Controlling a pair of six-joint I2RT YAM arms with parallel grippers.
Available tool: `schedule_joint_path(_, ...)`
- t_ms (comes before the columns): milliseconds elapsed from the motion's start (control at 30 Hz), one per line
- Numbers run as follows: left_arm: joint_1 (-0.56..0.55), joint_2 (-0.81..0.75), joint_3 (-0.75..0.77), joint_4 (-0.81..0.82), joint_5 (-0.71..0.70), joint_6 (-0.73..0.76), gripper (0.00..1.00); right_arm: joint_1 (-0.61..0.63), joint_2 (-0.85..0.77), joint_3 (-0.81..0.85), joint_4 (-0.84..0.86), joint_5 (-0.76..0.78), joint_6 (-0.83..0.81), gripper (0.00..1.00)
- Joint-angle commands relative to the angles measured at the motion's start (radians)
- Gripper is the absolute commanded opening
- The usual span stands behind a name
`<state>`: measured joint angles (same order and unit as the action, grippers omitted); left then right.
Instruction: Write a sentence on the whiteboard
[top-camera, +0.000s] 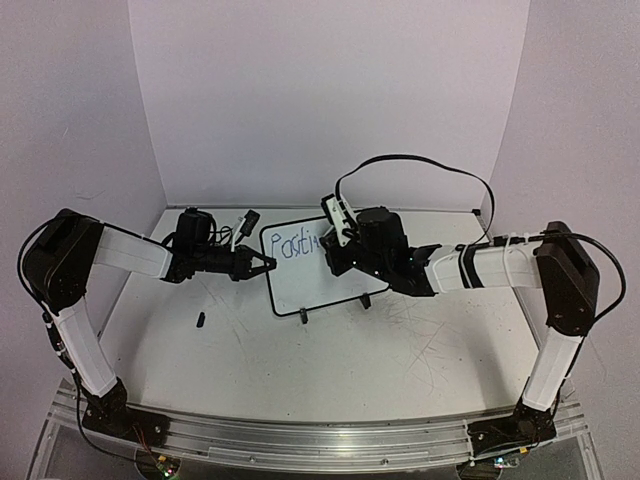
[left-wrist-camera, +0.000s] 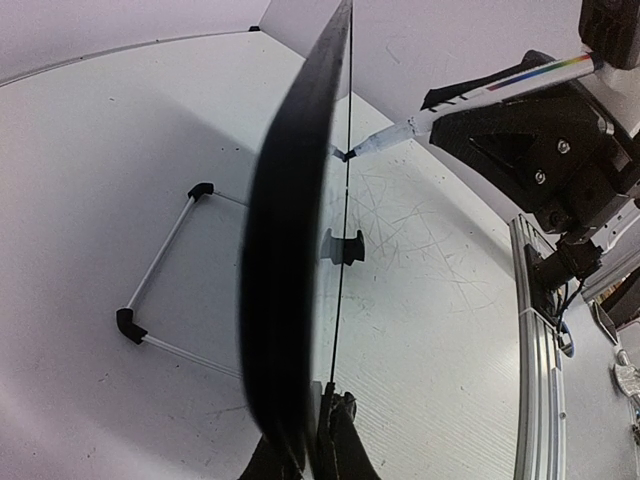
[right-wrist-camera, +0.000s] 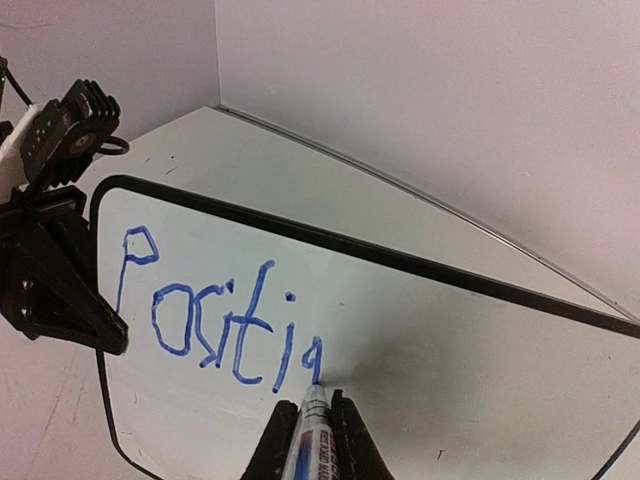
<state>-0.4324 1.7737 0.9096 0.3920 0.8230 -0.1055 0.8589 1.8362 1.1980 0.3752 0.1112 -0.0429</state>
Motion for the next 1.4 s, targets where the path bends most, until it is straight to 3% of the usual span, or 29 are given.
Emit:
schedule_joint_path(0, 0.020, -0.018, 0.024, -0.017, -0.186, 0.064, 0.00, -0.001, 0.003, -0.003, 0.003, 0.023, 0.017, 0.00)
schedule_joint_path(1067, 0.020, -0.016, 0.027, -0.025, -0.183, 0.067, 0.00, -0.001, 0.006, -0.026, -0.009, 0.038, 0.075, 0.00)
schedule_joint_path(1367, 0.019, -0.017, 0.025, -0.028, -0.184, 0.068, 0.00, -0.001, 0.011, 0.040, 0.016, 0.085, 0.025, 0.00)
